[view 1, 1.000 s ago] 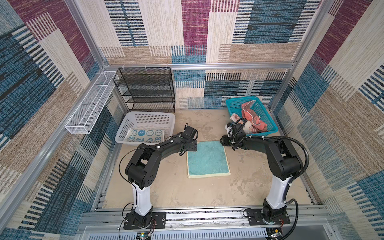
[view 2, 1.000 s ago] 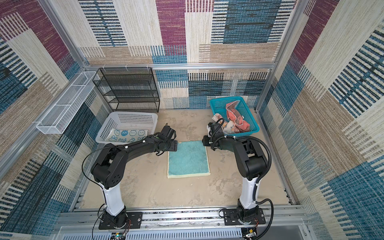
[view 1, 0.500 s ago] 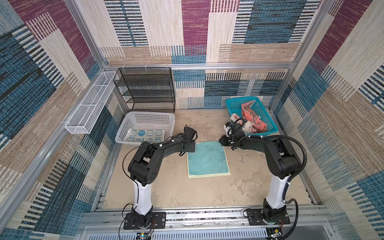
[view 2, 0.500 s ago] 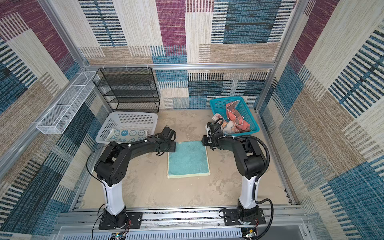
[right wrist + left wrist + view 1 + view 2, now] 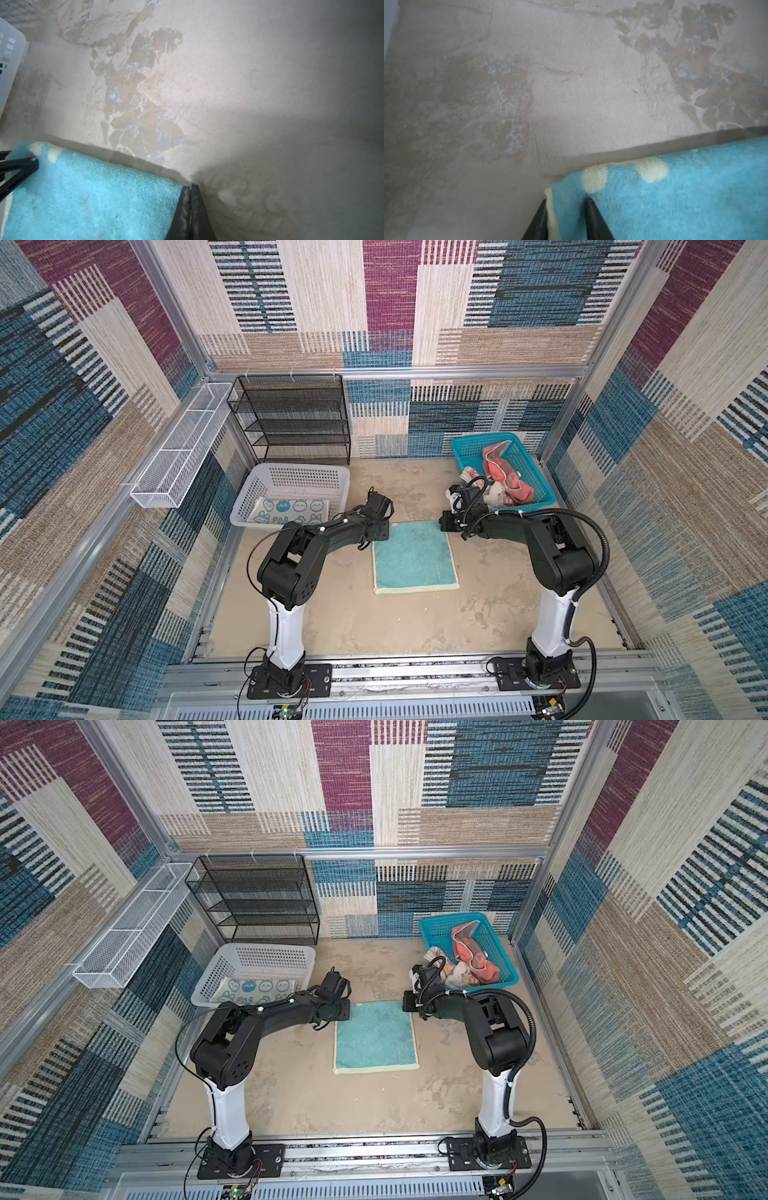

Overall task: Fold and stack the towels
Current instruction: 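Grasp the towel's far edge with both grippers, then fold the far edge toward the robot with both grippers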

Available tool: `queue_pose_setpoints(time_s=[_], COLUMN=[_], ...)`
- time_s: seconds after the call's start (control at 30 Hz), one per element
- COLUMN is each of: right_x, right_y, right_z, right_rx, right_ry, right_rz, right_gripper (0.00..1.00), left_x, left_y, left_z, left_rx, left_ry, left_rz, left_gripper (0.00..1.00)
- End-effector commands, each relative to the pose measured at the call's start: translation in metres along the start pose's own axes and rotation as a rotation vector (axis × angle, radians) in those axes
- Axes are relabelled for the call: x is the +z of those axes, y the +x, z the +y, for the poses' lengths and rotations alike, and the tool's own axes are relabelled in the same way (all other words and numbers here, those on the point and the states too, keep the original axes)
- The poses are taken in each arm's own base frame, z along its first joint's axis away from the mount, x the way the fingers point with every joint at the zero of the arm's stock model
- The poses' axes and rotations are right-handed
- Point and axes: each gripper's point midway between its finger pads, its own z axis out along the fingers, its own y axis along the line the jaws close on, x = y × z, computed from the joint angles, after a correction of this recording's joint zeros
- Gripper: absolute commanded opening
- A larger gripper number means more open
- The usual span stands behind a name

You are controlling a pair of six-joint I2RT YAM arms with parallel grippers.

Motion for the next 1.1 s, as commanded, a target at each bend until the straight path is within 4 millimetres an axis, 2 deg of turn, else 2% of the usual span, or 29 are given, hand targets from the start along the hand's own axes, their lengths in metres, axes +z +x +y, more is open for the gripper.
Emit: queue_pose_setpoints(time_s=[0.0, 0.07, 0.1, 0.5, 1.07], right_x=[0.002, 0.001, 0.000, -0.014, -0.027], right_y=[0.002, -0.001, -0.004, -0.035, -0.097], right_z=[-0.002, -0.001, 0.001, 0.011, 0.016], right_rx=[0.004, -0.004, -0.007, -0.056, -0.141], right_ry=[0.009, 0.005, -0.001, -0.024, -0.008], right_rz=[0.007, -0.007, -0.019, -0.145, -0.273], right_gripper=[0.00, 0.00, 0.00, 0.00, 0.00], left_x=[0.004, 0.005, 0.006, 0.000, -0.031], left_y=[-0.001, -0.002, -0.002, -0.018, -0.096], left_z=[-0.002, -0.001, -0.001, 0.005, 0.001], left_rx=[0.034, 0.035, 0.037, 0.053, 0.118], left_ry=[0.016, 0.016, 0.012, -0.023, 0.023], left_rz=[-0.011, -0.017, -0.019, -0.089, -0.349], left_gripper=[0.21, 0.01, 0.00, 0.00, 0.00])
